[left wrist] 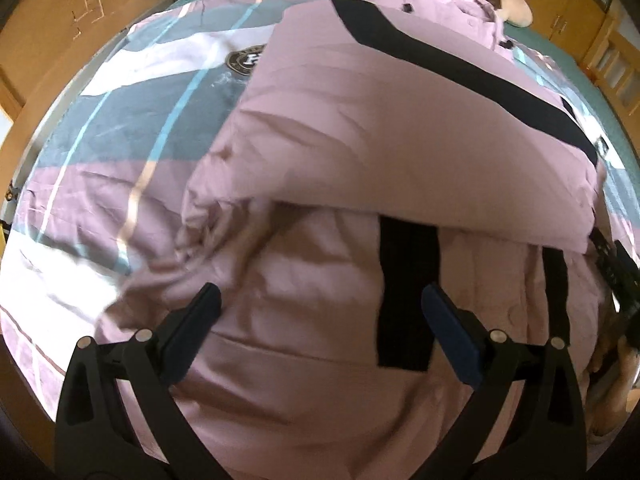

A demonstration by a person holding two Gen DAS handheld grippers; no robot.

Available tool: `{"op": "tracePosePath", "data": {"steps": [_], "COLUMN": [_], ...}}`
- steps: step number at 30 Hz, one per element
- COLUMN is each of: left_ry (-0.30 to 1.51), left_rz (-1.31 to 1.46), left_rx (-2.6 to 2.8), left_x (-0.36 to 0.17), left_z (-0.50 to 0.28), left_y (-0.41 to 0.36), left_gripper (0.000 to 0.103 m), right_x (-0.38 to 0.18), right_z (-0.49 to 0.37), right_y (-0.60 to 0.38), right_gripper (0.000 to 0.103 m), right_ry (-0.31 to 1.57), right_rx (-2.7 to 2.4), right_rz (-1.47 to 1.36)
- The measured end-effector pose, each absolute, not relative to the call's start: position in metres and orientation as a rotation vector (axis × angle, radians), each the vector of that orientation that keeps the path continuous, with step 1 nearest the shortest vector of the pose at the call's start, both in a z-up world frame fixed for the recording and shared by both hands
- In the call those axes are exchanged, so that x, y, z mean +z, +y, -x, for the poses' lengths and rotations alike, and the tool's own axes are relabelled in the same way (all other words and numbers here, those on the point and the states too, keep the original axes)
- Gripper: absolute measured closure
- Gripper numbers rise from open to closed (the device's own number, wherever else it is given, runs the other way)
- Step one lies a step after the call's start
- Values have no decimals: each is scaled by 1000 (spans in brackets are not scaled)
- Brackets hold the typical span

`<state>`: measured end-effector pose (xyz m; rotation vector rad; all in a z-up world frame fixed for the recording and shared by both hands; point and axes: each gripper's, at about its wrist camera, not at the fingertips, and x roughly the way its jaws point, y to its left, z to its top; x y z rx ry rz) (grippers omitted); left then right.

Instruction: Fold large clothes

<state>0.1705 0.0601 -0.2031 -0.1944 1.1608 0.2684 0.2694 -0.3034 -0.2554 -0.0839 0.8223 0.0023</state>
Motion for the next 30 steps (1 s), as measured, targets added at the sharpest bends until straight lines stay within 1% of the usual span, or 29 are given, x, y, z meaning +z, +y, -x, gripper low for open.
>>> {"op": "tracePosePath", "data": {"steps": [3, 6, 8, 9, 12, 13, 17, 23, 26, 28, 30], "left_ry": [1158, 1185, 1209, 1215, 1208, 1196, 1121, 1043, 1062, 1081, 1093], "left_rz": [119, 100, 99, 84, 63, 74, 141, 164, 134, 135, 150], "left_rx": [265, 234, 217, 223, 230, 228, 187, 173, 188, 190, 176], "left_x": [-204, -210, -216, -218, -218, -215, -201, -189, -194, -197, -198], "left_z": [-172, -176, -177, -177, -176, -175, -172, -170, -171, -171, -170], "left_y": [45, 34, 31, 29, 23, 24, 27, 31, 31, 28, 28], "left_gripper": [2, 2, 2, 2, 2, 2, 2, 2, 2, 2, 2], "right_x": [-238, -218, -214, -218, -257, -261, -258, -259, -260, -260, -260], "right_z": [-255, -235, -228, -229, -249, -253, -258, -257, -256, -256, -256], "right_y": [-301, -275, -254, -243, -222, -223, -235, -233, -233, -235, -236], "right_gripper": [31, 31, 30, 29, 29, 29, 25, 24, 21, 17, 17], "right_ry": [714, 559, 530, 546, 755, 780, 805, 801, 802, 802, 804], "right_rx": [-41, 6, 54, 62, 93, 98, 120, 116, 111, 102, 102], "right_rz": [85, 185, 273, 325, 457, 451, 363, 369, 369, 371, 368]}}
